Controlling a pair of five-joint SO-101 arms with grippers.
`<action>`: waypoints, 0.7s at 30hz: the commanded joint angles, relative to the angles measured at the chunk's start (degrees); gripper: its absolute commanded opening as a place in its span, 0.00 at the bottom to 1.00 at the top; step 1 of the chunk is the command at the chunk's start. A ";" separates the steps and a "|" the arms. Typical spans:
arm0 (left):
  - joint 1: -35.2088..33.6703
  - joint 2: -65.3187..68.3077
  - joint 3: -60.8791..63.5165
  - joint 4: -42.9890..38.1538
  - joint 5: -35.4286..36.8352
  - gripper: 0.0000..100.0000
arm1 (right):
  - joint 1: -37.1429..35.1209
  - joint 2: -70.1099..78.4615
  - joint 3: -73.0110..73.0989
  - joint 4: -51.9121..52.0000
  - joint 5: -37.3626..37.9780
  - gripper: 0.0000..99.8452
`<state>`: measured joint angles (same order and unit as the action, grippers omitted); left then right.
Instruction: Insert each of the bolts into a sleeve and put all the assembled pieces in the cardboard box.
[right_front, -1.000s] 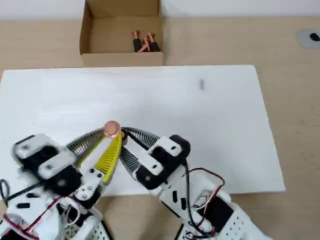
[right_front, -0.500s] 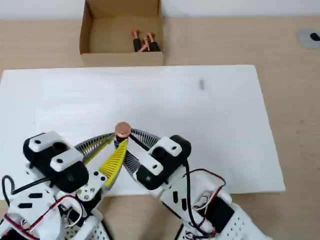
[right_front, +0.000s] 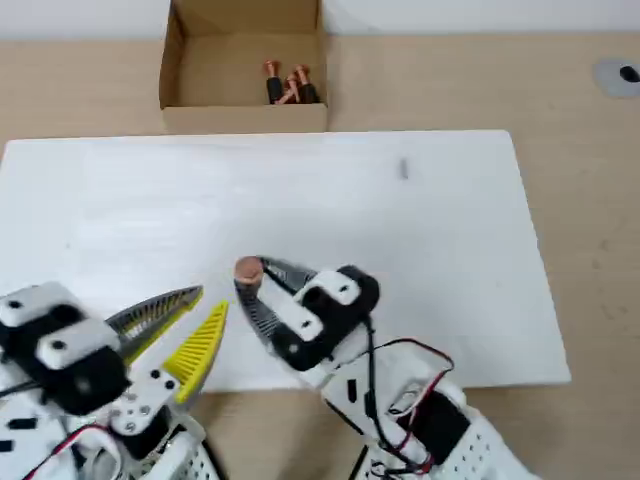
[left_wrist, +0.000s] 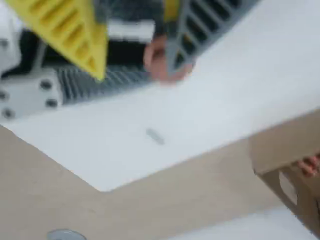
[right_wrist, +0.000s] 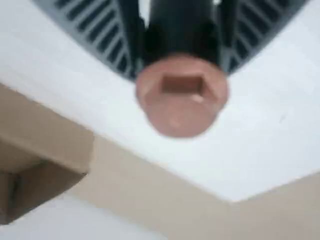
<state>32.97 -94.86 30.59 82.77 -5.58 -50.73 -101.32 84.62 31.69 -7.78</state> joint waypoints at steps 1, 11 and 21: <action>-6.51 11.21 -12.22 5.10 1.93 0.09 | 5.58 3.12 -6.46 0.00 0.35 0.01; -29.80 27.47 -17.58 11.34 -2.55 0.09 | 14.02 35.03 -36.88 0.00 1.85 0.01; -35.96 27.38 -6.77 8.79 -4.48 0.09 | 18.68 64.22 -59.21 -7.30 1.93 0.01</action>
<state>-1.93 -68.13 19.96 93.76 -9.19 -35.69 -44.44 33.71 29.67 -6.20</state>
